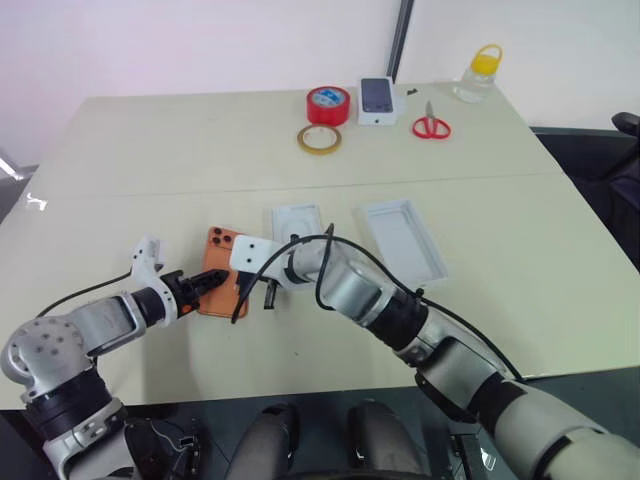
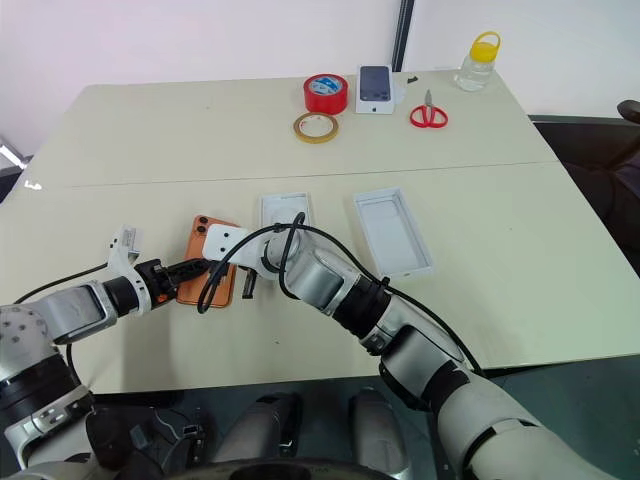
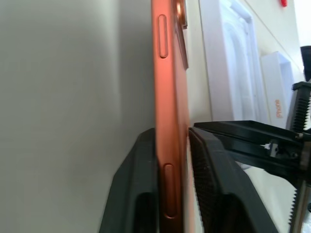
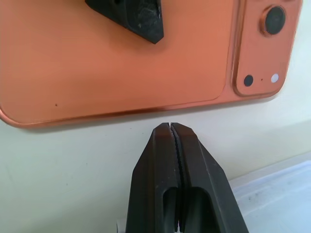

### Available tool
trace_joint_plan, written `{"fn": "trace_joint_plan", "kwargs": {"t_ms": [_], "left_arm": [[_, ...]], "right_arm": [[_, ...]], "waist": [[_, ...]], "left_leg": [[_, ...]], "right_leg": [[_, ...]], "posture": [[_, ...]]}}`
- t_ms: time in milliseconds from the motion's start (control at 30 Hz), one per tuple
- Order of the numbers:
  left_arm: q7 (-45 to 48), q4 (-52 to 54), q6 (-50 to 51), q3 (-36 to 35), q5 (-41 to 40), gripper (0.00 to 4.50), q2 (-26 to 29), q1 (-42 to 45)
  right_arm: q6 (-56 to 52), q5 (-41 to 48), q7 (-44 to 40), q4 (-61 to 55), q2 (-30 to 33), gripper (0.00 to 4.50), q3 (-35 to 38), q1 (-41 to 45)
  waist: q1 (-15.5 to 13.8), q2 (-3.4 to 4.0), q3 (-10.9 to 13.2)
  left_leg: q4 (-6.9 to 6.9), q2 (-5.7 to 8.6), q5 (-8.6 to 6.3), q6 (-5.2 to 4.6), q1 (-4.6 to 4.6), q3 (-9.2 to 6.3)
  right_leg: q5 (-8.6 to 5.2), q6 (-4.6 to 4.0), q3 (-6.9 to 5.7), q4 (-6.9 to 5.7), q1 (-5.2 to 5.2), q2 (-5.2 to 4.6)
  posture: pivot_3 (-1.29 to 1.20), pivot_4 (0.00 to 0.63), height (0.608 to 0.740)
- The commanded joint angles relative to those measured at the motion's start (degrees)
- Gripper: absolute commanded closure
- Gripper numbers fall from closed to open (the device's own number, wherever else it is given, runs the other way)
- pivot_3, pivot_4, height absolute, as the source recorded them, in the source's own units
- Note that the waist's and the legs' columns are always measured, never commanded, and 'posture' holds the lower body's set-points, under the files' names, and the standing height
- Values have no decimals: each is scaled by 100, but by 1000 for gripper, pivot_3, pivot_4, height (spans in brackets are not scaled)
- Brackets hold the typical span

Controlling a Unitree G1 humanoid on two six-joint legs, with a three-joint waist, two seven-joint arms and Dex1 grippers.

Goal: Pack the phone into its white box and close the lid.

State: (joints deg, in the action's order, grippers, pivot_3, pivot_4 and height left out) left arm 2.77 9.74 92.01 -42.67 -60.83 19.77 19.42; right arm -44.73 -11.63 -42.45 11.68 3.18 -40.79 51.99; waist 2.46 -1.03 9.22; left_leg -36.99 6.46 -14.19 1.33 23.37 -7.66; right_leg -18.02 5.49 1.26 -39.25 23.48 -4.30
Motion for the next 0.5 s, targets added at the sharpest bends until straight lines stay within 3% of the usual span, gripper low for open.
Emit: {"fn": "trace_joint_plan", "kwargs": {"t_ms": [33, 267, 367, 500], "left_arm": [[-227, 43, 49, -277, -379, 3236, -97, 25], [-684, -46, 49, -555, -860, 3236, -318, -58], [-832, -55, 49, -568, -1024, 4471, -305, -95], [-1034, -88, -115, -749, -1500, 4471, -157, -118]], "right_arm": [[-59, 10, -46, -457, 57, 4500, 199, 71], [-264, 60, -90, -876, 246, 4500, 357, 36], [-381, 120, -125, -1144, 358, 4500, 463, -18], [-457, 354, -313, -1752, 668, 4500, 746, -144]], "waist": [[1, 0, 0], [-2, -1, 0], [-2, -3, -1], [4, -3, -1]], "left_leg": [[0, 0, 0, 0, 0, 0], [0, -1, 0, 0, 2, 0], [0, 0, 0, 0, 2, 0], [1, -1, 0, 0, 2, 1]], "right_leg": [[0, 0, 0, 0, 0, 0], [0, 0, 0, 0, -2, 0], [0, 0, 0, 0, -3, -1], [0, 0, 1, 0, -4, 0]], "posture": [[0, 150, 740], [0, 150, 740], [0, 150, 740], [0, 150, 740]]}}
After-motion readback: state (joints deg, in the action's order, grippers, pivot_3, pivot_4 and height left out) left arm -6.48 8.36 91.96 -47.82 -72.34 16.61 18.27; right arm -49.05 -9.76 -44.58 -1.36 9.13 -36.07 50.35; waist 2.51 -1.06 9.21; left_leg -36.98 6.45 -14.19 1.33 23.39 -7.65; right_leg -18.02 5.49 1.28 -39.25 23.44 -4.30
